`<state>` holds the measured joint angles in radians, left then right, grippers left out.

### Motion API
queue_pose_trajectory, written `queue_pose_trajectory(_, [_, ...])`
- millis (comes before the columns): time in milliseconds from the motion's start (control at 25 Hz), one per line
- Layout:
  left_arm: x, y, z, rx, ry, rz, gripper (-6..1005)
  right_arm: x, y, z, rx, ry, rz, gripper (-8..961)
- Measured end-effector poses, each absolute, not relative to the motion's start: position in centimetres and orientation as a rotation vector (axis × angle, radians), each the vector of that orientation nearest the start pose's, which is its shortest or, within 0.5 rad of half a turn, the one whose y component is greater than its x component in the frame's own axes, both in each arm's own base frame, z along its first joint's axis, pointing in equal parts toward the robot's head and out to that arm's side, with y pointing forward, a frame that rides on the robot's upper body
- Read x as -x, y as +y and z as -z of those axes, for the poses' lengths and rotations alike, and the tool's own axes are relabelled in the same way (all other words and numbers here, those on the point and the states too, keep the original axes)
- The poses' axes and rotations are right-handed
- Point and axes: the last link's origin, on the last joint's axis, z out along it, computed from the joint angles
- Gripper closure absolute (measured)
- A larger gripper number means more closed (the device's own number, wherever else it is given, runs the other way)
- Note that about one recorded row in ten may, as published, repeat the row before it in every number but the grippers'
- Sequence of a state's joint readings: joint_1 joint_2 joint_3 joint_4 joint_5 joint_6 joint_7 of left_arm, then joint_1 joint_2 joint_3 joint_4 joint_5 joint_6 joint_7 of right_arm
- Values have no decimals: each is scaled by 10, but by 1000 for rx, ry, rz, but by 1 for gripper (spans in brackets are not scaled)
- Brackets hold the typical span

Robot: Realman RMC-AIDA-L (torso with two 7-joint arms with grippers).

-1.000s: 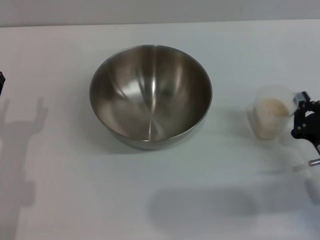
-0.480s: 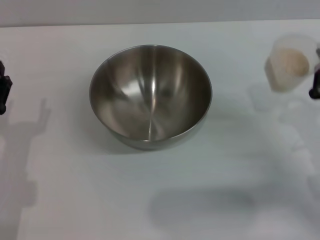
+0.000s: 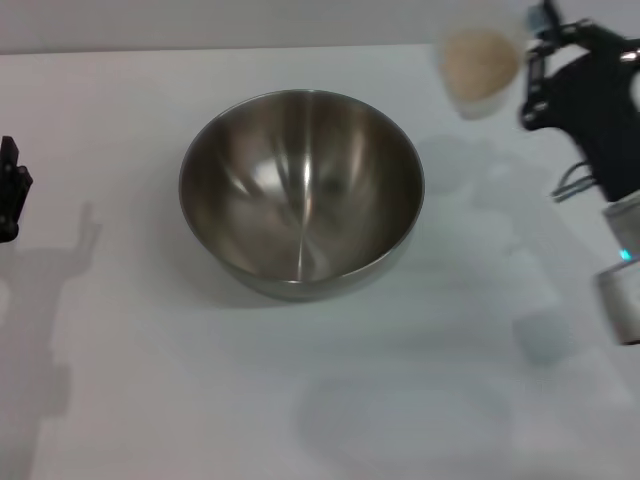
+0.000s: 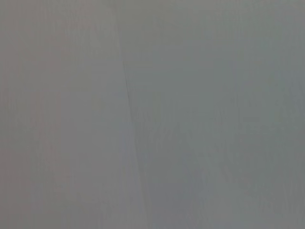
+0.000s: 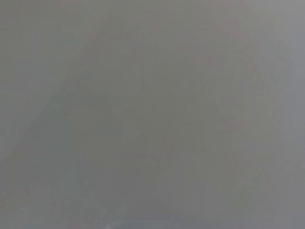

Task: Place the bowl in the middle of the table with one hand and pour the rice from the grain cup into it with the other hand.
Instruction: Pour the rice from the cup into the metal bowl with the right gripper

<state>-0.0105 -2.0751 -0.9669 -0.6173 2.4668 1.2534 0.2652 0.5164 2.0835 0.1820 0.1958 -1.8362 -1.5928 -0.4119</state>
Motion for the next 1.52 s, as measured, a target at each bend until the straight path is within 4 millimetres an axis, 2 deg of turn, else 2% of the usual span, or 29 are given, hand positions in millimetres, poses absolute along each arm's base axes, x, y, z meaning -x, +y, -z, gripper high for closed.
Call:
queue_pose_trajectory(160, [319, 245, 10, 1442, -338, 609, 174, -229, 314, 46, 1628, -470, -546, 935])
queue_pose_trajectory(520, [317, 247, 13, 1455, -339, 615, 174, -209, 316, 73, 1581, -770, -272, 936])
queue_pose_trajectory(800, [317, 247, 14, 1458, -340, 616, 174, -198, 319, 80, 1558, -886, -223, 937])
queue_pose_trajectory(960, [317, 247, 14, 1459, -340, 615, 174, -192, 320, 88, 1511, -1019, -110, 937])
queue_pose_trajectory(1520, [317, 247, 14, 1459, -340, 615, 174, -180, 324, 96, 1373, -1264, 39, 936])
